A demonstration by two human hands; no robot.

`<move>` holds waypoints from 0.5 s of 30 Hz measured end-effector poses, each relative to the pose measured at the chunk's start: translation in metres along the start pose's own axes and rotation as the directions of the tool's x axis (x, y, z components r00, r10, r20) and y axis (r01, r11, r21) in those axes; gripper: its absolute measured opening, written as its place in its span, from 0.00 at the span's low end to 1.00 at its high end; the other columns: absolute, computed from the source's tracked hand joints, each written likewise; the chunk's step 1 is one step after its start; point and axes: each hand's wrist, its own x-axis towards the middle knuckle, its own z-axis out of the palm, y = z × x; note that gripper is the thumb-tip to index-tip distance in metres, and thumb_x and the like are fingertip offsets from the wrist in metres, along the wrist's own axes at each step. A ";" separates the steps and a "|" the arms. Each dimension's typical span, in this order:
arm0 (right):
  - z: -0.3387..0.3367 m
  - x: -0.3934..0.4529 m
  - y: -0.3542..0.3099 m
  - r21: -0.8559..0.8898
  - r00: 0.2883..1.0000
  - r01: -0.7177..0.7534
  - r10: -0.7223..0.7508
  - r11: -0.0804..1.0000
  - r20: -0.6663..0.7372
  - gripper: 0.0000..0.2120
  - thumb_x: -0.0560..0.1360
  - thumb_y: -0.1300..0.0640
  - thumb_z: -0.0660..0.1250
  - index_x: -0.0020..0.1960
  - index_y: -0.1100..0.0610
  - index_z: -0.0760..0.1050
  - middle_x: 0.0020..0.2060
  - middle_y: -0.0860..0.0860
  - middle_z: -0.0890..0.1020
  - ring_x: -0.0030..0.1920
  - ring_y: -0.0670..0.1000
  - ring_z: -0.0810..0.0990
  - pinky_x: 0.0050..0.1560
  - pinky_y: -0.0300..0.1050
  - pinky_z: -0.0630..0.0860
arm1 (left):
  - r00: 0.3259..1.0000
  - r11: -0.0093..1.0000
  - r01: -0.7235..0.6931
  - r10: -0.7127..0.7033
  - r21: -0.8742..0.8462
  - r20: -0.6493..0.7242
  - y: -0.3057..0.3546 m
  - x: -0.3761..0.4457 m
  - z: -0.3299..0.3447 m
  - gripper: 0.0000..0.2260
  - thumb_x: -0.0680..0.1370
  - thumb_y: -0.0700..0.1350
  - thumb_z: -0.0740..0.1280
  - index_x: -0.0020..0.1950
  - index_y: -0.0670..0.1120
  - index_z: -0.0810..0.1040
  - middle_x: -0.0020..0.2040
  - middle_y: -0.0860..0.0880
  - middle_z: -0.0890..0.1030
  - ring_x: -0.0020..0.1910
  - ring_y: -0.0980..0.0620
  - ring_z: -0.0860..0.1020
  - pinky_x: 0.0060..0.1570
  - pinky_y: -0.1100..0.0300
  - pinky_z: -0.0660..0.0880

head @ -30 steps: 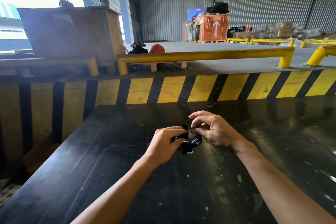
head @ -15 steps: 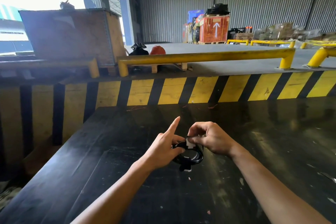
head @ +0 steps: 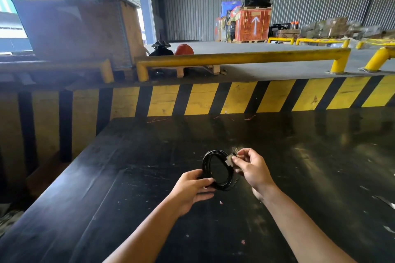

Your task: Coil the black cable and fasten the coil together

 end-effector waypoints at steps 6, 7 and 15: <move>-0.010 0.013 0.062 -0.034 0.959 -0.284 0.283 0.958 -0.029 0.04 0.75 0.63 0.65 0.44 0.56 0.72 0.41 0.51 0.75 0.44 0.49 0.73 0.41 0.48 0.72 | 0.985 0.993 0.115 -0.109 0.034 -0.137 -0.028 0.028 -0.004 0.13 0.75 0.38 0.69 0.59 0.38 0.75 0.43 0.43 0.80 0.34 0.51 0.79 0.43 0.54 0.82; -0.012 0.017 0.075 0.020 0.928 -0.373 0.373 0.928 -0.006 0.05 0.75 0.63 0.65 0.43 0.55 0.72 0.43 0.51 0.75 0.47 0.49 0.73 0.40 0.52 0.74 | 0.980 0.989 0.139 -0.131 0.046 -0.148 -0.035 0.034 -0.004 0.12 0.75 0.38 0.69 0.58 0.39 0.75 0.41 0.44 0.80 0.33 0.52 0.79 0.42 0.53 0.82; -0.016 0.048 0.157 0.136 0.782 -0.619 0.623 0.774 0.019 0.06 0.75 0.65 0.64 0.42 0.56 0.72 0.43 0.57 0.78 0.45 0.56 0.77 0.35 0.50 0.76 | 0.925 0.932 0.333 -0.293 0.143 -0.243 -0.087 0.089 -0.005 0.05 0.76 0.35 0.65 0.50 0.42 0.76 0.38 0.46 0.79 0.34 0.51 0.78 0.40 0.55 0.79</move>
